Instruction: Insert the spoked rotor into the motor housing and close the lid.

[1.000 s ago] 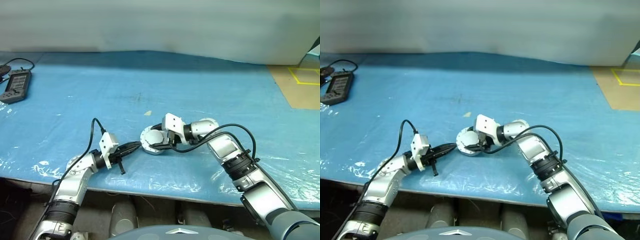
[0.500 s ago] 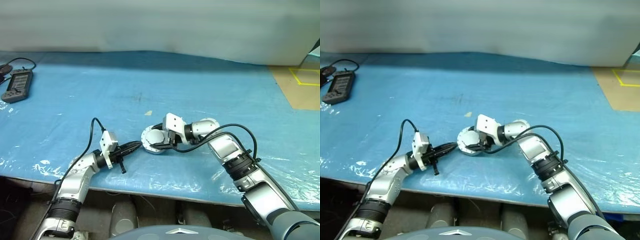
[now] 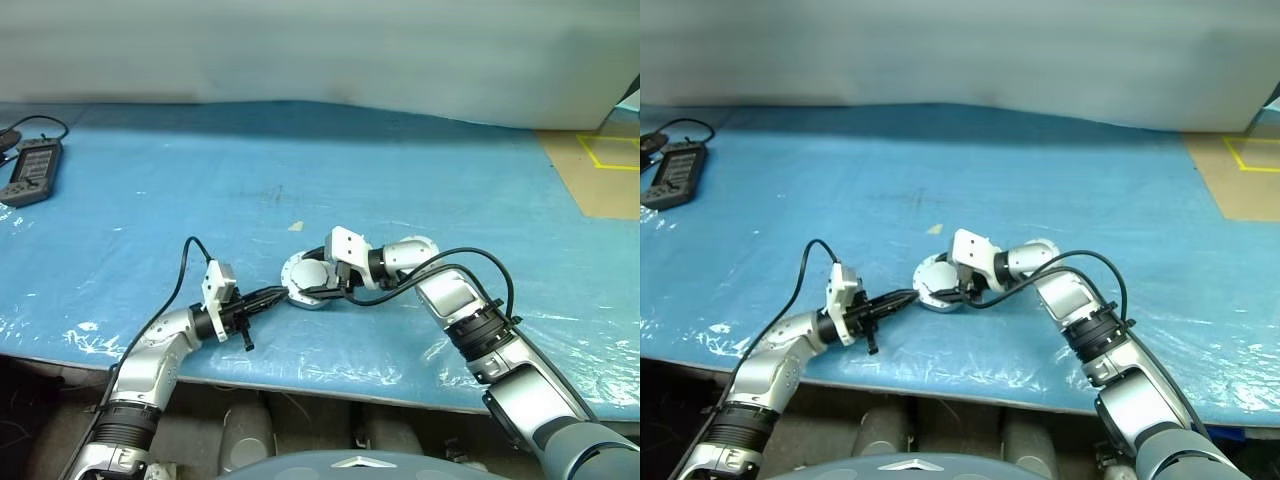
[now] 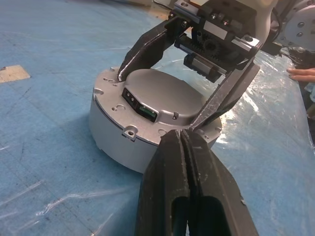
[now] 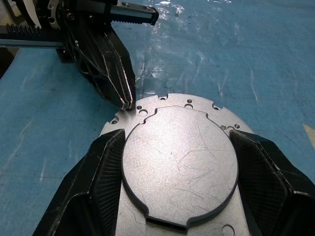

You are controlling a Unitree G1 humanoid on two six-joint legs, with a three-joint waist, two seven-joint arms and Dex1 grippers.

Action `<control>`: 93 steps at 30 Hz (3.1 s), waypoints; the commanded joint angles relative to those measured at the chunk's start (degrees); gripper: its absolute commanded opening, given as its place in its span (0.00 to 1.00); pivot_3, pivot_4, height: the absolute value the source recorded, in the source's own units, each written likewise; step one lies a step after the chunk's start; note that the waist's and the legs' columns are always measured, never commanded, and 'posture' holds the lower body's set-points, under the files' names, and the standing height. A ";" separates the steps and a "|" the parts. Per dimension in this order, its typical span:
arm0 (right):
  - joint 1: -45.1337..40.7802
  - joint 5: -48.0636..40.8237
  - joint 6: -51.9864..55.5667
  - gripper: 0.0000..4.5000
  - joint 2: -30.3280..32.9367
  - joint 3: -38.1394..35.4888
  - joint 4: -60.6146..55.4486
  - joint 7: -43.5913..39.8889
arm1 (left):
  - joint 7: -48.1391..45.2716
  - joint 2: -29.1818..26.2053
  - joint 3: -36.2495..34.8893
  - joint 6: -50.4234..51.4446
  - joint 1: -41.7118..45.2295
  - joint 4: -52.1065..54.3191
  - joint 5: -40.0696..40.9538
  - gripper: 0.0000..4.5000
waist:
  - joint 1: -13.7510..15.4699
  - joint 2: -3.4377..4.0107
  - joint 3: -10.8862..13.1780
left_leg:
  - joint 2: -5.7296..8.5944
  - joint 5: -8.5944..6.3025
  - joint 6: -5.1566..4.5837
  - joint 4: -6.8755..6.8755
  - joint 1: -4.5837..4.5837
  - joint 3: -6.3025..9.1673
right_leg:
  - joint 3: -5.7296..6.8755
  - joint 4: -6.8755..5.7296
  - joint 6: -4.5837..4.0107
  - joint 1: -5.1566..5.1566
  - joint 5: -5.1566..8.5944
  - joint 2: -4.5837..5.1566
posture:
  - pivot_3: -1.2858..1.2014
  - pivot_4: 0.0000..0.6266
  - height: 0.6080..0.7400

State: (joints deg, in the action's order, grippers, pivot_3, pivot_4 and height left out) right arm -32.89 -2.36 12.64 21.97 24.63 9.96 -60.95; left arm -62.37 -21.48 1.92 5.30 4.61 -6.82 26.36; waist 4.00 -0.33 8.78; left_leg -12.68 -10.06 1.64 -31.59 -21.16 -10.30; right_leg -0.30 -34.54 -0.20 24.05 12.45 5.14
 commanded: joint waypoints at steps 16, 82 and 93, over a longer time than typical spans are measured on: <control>1.57 0.99 2.90 0.78 0.70 0.62 1.38 -0.11 | 0.57 -0.67 2.76 -9.16 1.83 -6.14 -8.08 0.01 | 0.00 0.00 0.00 | 0.00 0.00 0.00 0.02 0.01 0.00 | 0.00 0.03 0.00 -0.01 0.00 0.01 | 0.52 0.24 1.00; 7.06 -41.61 63.59 0.25 -6.66 -33.24 -2.41 21.78 | 4.78 -1.65 2.10 -2.80 1.98 3.52 -6.53 0.00 | 0.40 0.05 0.04 | 0.06 0.11 0.38 0.12 -0.34 -0.04 | 0.13 0.17 -0.33 0.25 -0.12 0.00 | 0.52 0.24 1.00; 6.99 -41.03 61.66 0.24 -6.02 -32.03 -2.27 21.48 | 3.74 -1.49 1.98 -6.00 1.97 -0.20 -6.97 0.00 | 0.42 0.06 0.04 | 0.06 0.11 0.38 0.11 -0.30 -0.04 | 0.12 0.11 -0.33 0.24 -0.12 0.00 | 0.52 0.24 1.00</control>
State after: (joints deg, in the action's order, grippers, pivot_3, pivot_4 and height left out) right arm -25.83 -43.72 74.94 15.70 -8.41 8.50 -39.71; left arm -58.10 -23.24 3.16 -0.14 6.66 -6.50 19.93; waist 4.43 -0.28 8.82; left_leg -12.62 -9.95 2.01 -31.49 -21.45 -10.34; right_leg -0.17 -34.44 -0.53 24.29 12.34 5.14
